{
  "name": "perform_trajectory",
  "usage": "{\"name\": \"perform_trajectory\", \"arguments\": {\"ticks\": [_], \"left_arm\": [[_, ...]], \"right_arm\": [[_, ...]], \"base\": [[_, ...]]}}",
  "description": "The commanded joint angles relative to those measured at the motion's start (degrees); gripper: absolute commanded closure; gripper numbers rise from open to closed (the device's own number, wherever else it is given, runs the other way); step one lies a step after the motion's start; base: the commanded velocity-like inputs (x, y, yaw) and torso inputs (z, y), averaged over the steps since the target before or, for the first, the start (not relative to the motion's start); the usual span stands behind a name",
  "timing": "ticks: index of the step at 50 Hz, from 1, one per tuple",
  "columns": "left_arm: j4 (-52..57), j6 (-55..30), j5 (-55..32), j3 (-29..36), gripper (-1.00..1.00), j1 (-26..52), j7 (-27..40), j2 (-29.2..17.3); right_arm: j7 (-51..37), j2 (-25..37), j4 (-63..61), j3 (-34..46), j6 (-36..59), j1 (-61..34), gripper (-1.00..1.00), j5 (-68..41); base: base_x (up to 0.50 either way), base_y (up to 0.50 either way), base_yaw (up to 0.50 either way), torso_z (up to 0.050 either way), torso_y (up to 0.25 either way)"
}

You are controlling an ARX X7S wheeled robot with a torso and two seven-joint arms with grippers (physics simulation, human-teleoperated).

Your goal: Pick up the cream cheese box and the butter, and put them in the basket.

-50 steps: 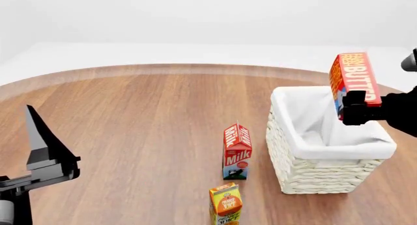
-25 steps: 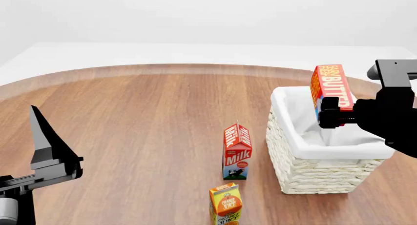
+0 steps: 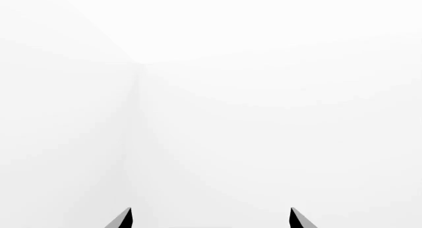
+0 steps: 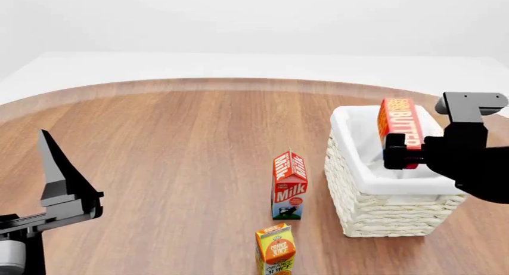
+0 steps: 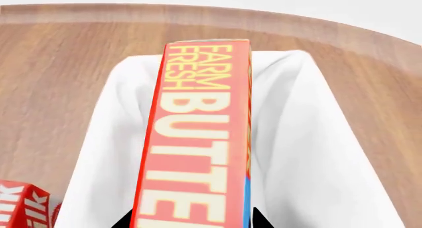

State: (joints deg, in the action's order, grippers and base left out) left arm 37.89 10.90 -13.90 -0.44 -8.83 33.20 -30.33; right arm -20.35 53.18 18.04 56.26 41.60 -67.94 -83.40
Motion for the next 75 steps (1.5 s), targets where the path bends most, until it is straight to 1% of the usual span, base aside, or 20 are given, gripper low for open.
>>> {"name": "perform_trajectory", "arguments": {"ticks": [1,28,29,49,54,55,57,60,62,63,64,65,67,69,72,73,74,75], "left_arm": [[-0.12,-0.04,1.06,-1.12,-1.00,-0.15,-1.26,1.15],[-0.22,0.04,1.22,-0.89,-1.00,-0.29,-1.13,1.09],[-0.24,0.04,1.18,-0.92,-1.00,-0.28,-1.10,1.09],[-0.23,0.28,1.36,-0.65,-1.00,-0.37,-1.06,1.12],[-0.08,0.26,1.33,-0.70,-1.00,-0.42,-1.00,1.06],[-0.05,0.24,1.35,-0.69,-1.00,-0.43,-1.00,1.04],[-0.06,0.28,1.30,-0.70,-1.00,-0.44,-0.99,1.04],[-0.04,0.27,1.24,-0.69,-1.00,-0.44,-0.99,1.01],[0.00,0.32,1.27,-0.69,-1.00,-0.46,-1.00,0.98],[-0.05,0.34,1.23,-0.71,-1.00,-0.44,-1.00,0.98],[-0.09,0.38,1.21,-0.70,-1.00,-0.42,-1.01,0.98],[-0.14,0.32,1.18,-0.65,-1.00,-0.34,-1.01,0.99],[-0.14,0.36,1.24,-0.61,-1.00,-0.36,-1.01,0.98],[-0.20,0.36,1.28,-0.56,-1.00,-0.39,-1.01,1.00],[0.17,0.27,1.39,-0.67,-1.00,-0.58,-0.89,0.93],[0.34,0.13,1.32,-0.88,-1.00,-0.59,-0.78,0.84],[0.38,0.11,1.28,-0.95,-1.00,-0.59,-0.75,0.82],[0.44,0.00,1.26,-1.12,-1.00,-0.55,-0.67,0.74]], "right_arm": [[2.89,-2.03,1.20,-2.32,-0.67,-0.83,1.00,4.59],[2.83,-3.16,4.55,-1.39,-1.00,-0.66,1.00,6.65],[2.81,-3.09,4.50,-1.34,-0.98,-0.82,-1.00,6.84],[3.25,-2.47,1.96,-1.58,-1.11,-0.85,-1.00,6.79],[1.00,0.13,-4.91,-2.66,-1.12,0.13,-1.00,4.83],[-0.42,1.70,-8.88,-3.32,-1.22,0.78,-1.00,3.51],[-1.27,2.78,-11.51,-3.82,-1.48,1.24,-1.00,2.72],[-5.43,6.46,-18.76,-6.15,-2.88,3.14,-1.00,-1.54],[-6.66,8.52,-22.50,-7.08,-3.95,4.16,-1.00,-2.90],[-8.98,11.04,-26.60,-8.06,-5.60,5.53,-1.00,-4.02],[-9.27,12.46,-29.08,-8.51,-6.55,6.36,-1.00,-4.56],[-12.02,15.31,-33.27,-9.73,-9.48,8.36,-1.00,-6.41],[-13.27,17.77,-36.92,-10.40,-12.30,10.23,-1.00,-6.14],[-16.43,22.19,-42.53,-11.36,-18.09,13.57,-1.00,-5.50],[-18.81,26.83,-48.38,-12.17,-24.20,16.26,-1.00,-4.95],[-19.76,29.98,-51.65,-12.21,-29.88,18.20,-1.00,-5.38],[-20.14,31.01,-52.56,-12.02,-31.79,19.01,-1.00,-5.34],[-21.41,33.39,-55.31,-10.95,-36.68,21.00,-1.00,-3.01]], "base": [[0.00,0.00,0.00,0.000,0.000],[0.00,0.00,0.00,0.000,0.002],[0.00,0.00,0.00,0.000,0.000],[0.00,0.00,0.00,0.001,0.000],[0.00,0.00,0.00,0.000,0.000],[0.00,0.00,0.00,0.000,0.000],[0.00,0.00,0.00,0.000,0.000],[0.00,0.00,0.00,0.000,0.000],[0.00,0.00,0.00,0.000,0.000],[0.00,0.00,0.00,0.000,0.000],[0.00,0.00,0.00,0.000,0.000],[0.00,0.00,0.00,0.000,0.000],[0.00,0.00,0.00,0.000,0.000],[0.00,0.00,0.00,0.000,0.000],[0.00,0.00,0.00,0.000,0.000],[0.00,0.00,0.00,0.000,0.000],[0.00,0.00,0.00,0.000,0.000],[0.00,0.00,0.00,0.000,0.000]]}}
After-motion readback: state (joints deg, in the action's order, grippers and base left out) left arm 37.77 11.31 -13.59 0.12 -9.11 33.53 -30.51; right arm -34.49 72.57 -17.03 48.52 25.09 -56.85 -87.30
